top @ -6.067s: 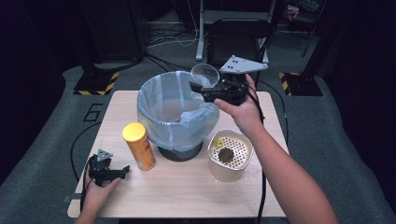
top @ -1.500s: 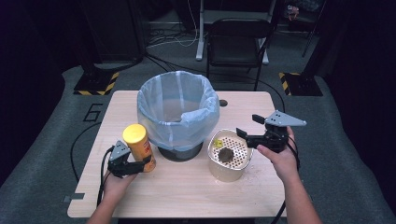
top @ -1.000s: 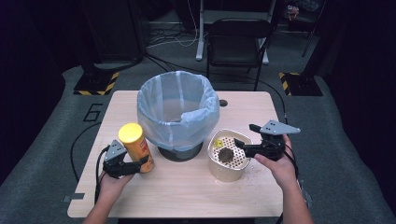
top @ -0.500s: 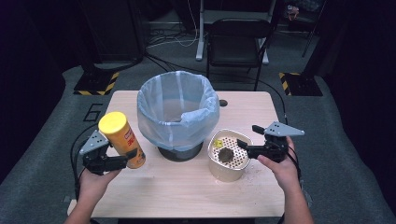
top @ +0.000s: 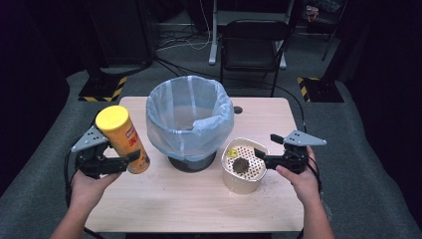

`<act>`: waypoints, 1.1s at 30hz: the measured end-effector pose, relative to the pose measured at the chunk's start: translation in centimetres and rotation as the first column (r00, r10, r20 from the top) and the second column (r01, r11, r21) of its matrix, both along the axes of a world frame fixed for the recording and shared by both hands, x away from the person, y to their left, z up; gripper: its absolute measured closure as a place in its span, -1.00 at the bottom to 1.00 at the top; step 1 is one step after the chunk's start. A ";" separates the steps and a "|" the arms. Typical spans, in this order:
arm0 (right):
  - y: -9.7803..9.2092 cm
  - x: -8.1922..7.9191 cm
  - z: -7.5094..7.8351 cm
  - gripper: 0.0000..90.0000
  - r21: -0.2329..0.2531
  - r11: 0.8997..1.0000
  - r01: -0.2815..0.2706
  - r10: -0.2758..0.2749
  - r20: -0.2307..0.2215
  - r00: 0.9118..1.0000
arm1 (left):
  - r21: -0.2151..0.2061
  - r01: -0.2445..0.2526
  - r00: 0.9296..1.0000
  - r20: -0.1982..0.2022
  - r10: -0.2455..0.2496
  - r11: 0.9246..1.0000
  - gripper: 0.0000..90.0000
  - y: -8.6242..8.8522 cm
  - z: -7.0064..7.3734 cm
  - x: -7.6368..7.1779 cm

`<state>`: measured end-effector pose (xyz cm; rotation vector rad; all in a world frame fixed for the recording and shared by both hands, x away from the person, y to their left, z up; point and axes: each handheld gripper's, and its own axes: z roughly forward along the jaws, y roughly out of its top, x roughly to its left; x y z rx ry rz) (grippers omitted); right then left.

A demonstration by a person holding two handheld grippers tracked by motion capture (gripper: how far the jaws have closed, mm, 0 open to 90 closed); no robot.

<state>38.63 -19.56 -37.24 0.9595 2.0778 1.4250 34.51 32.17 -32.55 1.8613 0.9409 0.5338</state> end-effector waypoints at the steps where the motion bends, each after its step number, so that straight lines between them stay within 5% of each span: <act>1: -0.1 0.0 0.0 -0.59 0.004 1.000 0.003 -0.003 -0.007 1.000 | 0.001 0.000 1.000 -0.005 0.000 1.000 -0.46 -0.1 0.9 0.1; 5: -0.1 0.0 -0.1 -0.59 -0.004 1.000 0.000 0.000 -0.004 1.000 | 0.023 -0.001 1.000 -0.002 0.002 1.000 -0.46 -0.3 2.9 0.3; 7: -0.2 -0.1 -0.1 -0.59 0.002 1.000 0.007 -0.007 -0.007 1.000 | 0.041 0.003 1.000 0.003 -0.003 0.999 -0.46 -0.4 5.1 0.4; 18: -0.5 0.0 -0.3 -0.59 0.009 1.000 0.016 -0.016 -0.010 1.000 | 0.043 0.034 0.999 0.013 -0.035 0.998 -0.46 -1.5 11.3 1.5; 33: -0.9 0.1 -0.4 -0.59 0.011 1.000 0.024 -0.023 -0.013 1.000 | 0.043 0.038 0.999 0.012 -0.039 0.998 -0.46 -3.3 13.4 3.9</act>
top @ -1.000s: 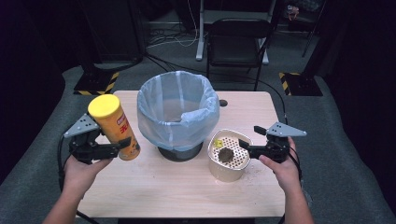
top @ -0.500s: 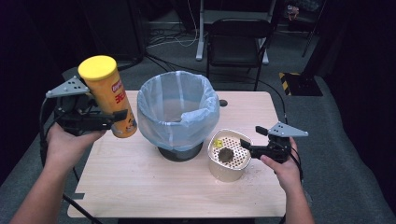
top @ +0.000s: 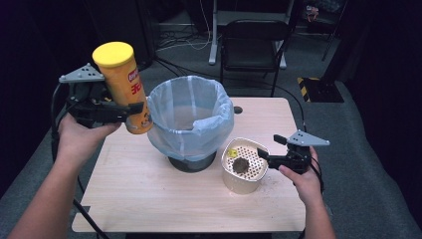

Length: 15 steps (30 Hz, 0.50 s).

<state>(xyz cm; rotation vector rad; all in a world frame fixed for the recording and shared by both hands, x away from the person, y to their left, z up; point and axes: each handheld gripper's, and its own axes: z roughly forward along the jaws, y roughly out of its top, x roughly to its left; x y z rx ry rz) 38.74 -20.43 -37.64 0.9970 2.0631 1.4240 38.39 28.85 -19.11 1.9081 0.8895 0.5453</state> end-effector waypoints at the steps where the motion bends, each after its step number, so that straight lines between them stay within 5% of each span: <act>1: 0.0 0.0 0.0 -0.59 0.002 1.000 0.002 -0.002 -0.003 1.000 | 0.004 0.003 1.000 -0.004 -0.003 1.000 -0.46 -0.3 0.1 0.3; 15: 0.0 0.1 -0.2 -0.58 -0.002 1.000 -0.002 0.002 -0.005 1.000 | -0.024 0.046 0.999 -0.010 -0.046 0.999 -0.46 -4.5 -0.7 4.4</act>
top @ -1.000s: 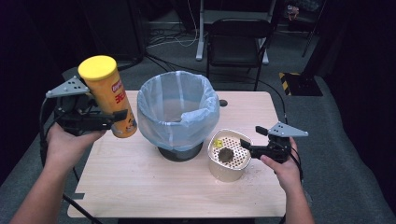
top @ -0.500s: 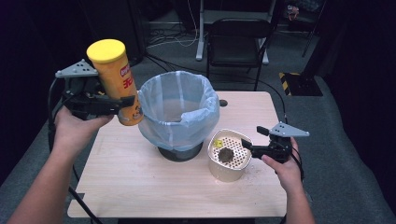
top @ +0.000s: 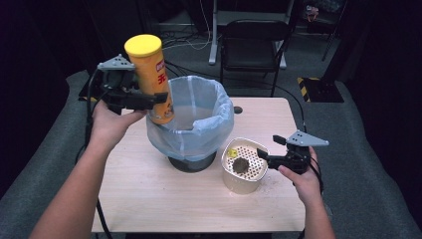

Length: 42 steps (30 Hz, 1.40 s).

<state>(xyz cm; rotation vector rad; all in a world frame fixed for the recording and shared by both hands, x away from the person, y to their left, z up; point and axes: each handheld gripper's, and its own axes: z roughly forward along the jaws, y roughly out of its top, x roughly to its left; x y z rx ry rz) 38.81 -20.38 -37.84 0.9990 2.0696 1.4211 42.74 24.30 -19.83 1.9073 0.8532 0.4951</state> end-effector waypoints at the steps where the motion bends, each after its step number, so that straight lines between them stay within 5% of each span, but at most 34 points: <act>1: 0.0 0.0 0.0 -0.58 0.000 1.000 0.000 0.000 0.000 1.000 | 0.000 0.000 1.000 0.000 0.000 1.000 -0.46 0.0 0.0 0.0; 8: 0.0 0.1 -0.2 -0.58 -0.001 1.000 -0.003 0.003 -0.003 1.000 | -0.019 0.026 1.000 0.006 -0.026 0.999 -0.47 -2.9 -1.0 2.3; 14: 0.1 0.4 -0.6 -0.58 -0.002 1.000 -0.008 0.008 -0.012 1.000 | -0.005 0.027 0.998 -0.051 -0.028 1.000 -0.47 -5.5 -2.8 5.1; 22: -0.3 0.2 -0.6 -0.58 0.006 1.000 -0.003 0.003 -0.013 1.000 | 0.022 0.043 0.994 -0.106 -0.040 0.999 -0.48 -6.5 -4.6 6.8; 26: -0.2 0.2 -0.6 -0.58 0.004 1.000 -0.010 0.010 -0.009 1.000 | 0.059 0.009 0.994 -0.109 -0.003 0.998 -0.53 -6.6 -5.0 6.9; 28: -0.1 0.1 -0.5 -0.58 0.001 1.000 -0.008 0.008 -0.007 1.000 | 0.044 -0.018 0.995 -0.099 0.022 0.999 -0.74 -6.5 -5.1 6.8; 31: 0.1 0.0 -0.5 -0.58 0.003 1.000 -0.013 0.013 -0.006 1.000 | 0.024 -0.043 0.996 -0.083 0.045 0.999 -0.80 -5.8 -5.0 6.5; 42: 0.3 0.1 -0.6 -0.58 -0.001 1.000 -0.020 0.020 -0.006 1.000 | -0.001 -0.029 0.995 -0.099 0.029 1.000 -0.73 -2.9 -4.4 4.9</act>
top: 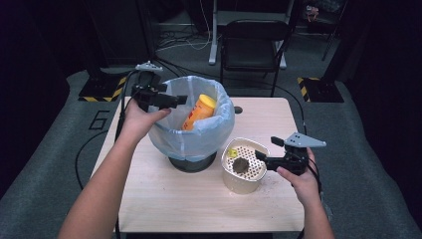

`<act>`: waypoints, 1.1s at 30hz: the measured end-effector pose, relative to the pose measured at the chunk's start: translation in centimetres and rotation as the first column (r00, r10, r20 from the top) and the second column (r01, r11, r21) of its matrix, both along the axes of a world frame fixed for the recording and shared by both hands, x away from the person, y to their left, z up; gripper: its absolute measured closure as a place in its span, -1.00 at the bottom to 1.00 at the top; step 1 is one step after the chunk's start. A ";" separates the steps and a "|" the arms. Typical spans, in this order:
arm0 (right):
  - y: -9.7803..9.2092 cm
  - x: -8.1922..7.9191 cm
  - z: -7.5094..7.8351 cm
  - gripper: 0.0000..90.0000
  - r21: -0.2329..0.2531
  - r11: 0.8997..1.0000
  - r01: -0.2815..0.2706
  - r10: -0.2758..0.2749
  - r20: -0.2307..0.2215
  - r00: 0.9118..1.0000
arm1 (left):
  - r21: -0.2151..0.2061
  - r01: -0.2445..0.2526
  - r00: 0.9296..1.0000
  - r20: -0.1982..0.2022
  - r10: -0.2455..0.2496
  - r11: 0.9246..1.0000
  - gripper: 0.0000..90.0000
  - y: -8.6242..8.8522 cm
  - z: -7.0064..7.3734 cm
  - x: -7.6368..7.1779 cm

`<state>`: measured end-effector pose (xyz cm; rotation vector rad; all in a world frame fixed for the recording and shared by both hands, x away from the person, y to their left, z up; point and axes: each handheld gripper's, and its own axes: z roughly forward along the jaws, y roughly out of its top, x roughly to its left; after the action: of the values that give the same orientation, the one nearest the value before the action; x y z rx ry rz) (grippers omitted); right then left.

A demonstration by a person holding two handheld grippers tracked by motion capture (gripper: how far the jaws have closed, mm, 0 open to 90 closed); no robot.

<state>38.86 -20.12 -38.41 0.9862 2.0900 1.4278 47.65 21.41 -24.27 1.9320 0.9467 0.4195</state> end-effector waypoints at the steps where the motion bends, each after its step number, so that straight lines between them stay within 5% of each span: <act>1: -0.1 0.0 0.0 -0.58 -0.001 1.000 0.001 -0.001 0.002 1.000 | 0.003 0.005 1.000 0.002 -0.005 1.000 -0.72 0.2 0.0 -0.2; 16: -0.3 0.0 -0.2 -0.58 -0.005 1.000 0.011 -0.011 -0.009 1.000 | -0.036 0.039 0.999 0.029 -0.038 0.999 -0.48 6.3 -0.7 -5.6; 27: -0.6 -0.1 -0.2 -0.58 -0.022 0.999 0.033 -0.033 -0.011 0.999 | -0.087 -0.024 0.999 0.024 0.026 0.996 -0.47 11.6 -5.7 -8.2; 33: -0.8 0.0 -0.4 -0.58 -0.053 0.998 0.045 -0.046 -0.013 0.999 | -0.107 -0.123 0.991 0.035 0.128 0.987 -0.47 14.1 -9.8 -9.2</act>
<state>38.87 -20.94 -38.79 1.0191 2.0904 1.3408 38.47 35.53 -34.05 1.7683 1.0462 0.4720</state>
